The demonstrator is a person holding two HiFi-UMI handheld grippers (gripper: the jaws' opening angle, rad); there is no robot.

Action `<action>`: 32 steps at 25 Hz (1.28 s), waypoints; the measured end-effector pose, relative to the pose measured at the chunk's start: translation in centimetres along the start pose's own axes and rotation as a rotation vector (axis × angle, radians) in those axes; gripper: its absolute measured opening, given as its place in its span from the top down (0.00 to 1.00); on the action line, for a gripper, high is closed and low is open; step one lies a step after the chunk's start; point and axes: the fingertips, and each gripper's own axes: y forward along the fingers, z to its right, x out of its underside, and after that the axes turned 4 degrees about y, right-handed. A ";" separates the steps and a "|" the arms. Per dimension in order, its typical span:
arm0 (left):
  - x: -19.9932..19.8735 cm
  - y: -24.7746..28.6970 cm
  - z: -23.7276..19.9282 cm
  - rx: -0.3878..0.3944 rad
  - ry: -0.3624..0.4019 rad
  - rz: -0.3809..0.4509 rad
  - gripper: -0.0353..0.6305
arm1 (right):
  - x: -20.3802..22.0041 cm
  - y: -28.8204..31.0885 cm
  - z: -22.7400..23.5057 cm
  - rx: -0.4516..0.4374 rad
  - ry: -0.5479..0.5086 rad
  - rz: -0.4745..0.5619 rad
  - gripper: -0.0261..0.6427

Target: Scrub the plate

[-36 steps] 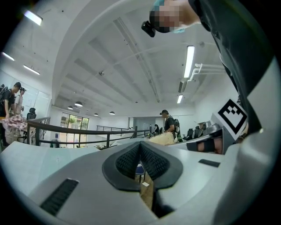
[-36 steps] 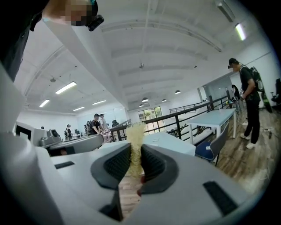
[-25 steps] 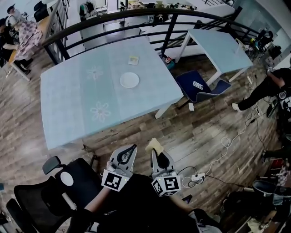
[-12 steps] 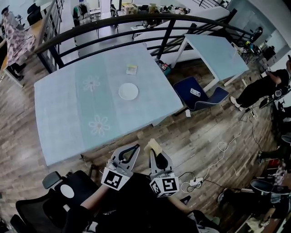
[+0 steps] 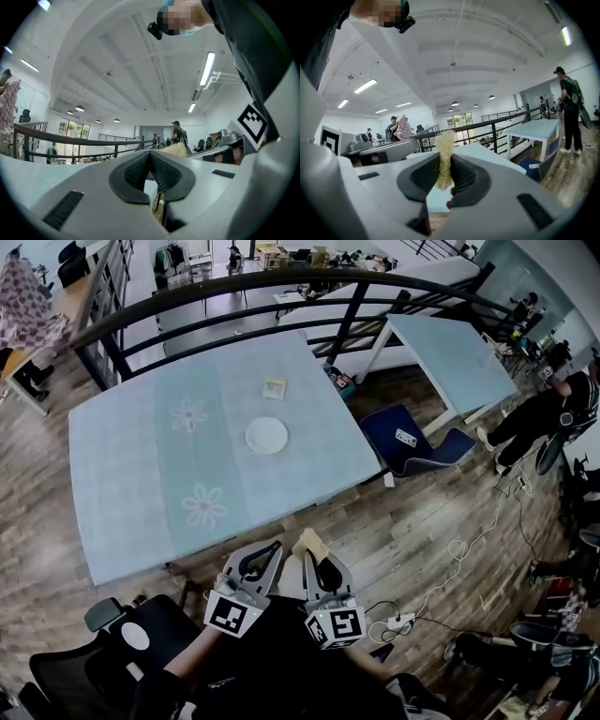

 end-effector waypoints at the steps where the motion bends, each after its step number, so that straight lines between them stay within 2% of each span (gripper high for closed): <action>1: 0.0 0.2 -0.3 -0.013 -0.004 0.001 0.93 | 0.1 0.4 0.1 -0.011 0.001 -0.006 0.87; 6: 0.9 1.4 -2.3 -0.089 0.001 -0.037 0.93 | -0.4 3.6 1.0 -0.081 -0.001 -0.026 0.87; 14: -0.5 6.4 -5.5 -0.222 0.003 -0.023 0.93 | -3.9 10.1 3.9 -0.208 -0.021 -0.080 0.87; 22: -1.5 10.2 -7.9 -0.393 0.007 -0.003 0.93 | -6.7 14.5 5.1 -0.410 -0.053 -0.099 0.87; 26: -1.3 12.2 -8.5 -0.475 -0.006 0.007 0.93 | -8.3 16.3 7.7 -0.438 -0.080 -0.097 0.87; 32: -0.9 15.7 -8.1 -0.527 0.013 -0.006 0.93 | -8.2 17.9 10.7 -0.480 -0.055 -0.141 0.87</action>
